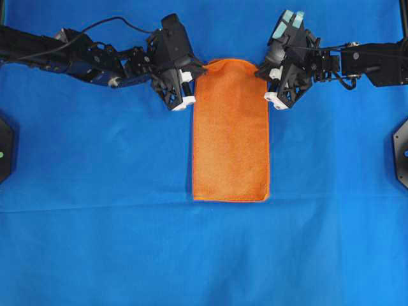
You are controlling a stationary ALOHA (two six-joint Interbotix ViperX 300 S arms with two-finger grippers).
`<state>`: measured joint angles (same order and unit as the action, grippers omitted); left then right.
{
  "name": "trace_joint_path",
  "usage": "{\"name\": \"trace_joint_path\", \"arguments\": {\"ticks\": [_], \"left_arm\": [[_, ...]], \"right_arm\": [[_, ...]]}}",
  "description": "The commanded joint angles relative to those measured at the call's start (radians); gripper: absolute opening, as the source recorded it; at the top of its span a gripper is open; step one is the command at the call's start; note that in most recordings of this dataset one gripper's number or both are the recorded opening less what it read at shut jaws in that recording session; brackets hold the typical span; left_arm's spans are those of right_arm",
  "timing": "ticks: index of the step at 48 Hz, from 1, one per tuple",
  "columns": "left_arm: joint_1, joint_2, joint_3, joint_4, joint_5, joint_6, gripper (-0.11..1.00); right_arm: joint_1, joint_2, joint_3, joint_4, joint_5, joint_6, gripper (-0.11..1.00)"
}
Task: Fold the orange towel.
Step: 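Move both grippers to the top corners of the folded strip and pinch, then fold the top half down onto the bottom half with both grippers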
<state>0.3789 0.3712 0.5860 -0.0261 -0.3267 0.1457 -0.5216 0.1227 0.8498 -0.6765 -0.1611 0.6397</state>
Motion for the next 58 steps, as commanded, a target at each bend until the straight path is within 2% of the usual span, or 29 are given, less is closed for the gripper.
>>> {"name": "trace_joint_path", "arguments": {"ticks": [1, 9, 23, 30, 42, 58], "left_arm": [[0.018, -0.057, -0.009, 0.0, 0.011, 0.018, 0.03], [0.028, -0.127, -0.009, 0.0, 0.035, 0.051, 0.03], [0.02, -0.149, 0.002, 0.0, 0.052, 0.034, 0.03], [0.0, -0.175, 0.018, 0.0, 0.067, 0.028, 0.03], [-0.067, -0.282, 0.077, 0.0, 0.075, 0.017, 0.03], [-0.252, -0.345, 0.176, -0.003, 0.077, -0.006, 0.03]], "right_arm": [[0.003, -0.061, -0.003, 0.003, 0.031, 0.0, 0.05], [0.005, -0.14, -0.003, 0.002, 0.097, -0.002, 0.05], [0.005, -0.163, -0.003, 0.0, 0.107, -0.011, 0.04], [0.032, -0.195, 0.002, 0.0, 0.121, -0.009, 0.05], [0.156, -0.318, 0.018, 0.008, 0.225, 0.017, 0.04], [0.4, -0.353, 0.044, 0.066, 0.311, 0.094, 0.05]]}}
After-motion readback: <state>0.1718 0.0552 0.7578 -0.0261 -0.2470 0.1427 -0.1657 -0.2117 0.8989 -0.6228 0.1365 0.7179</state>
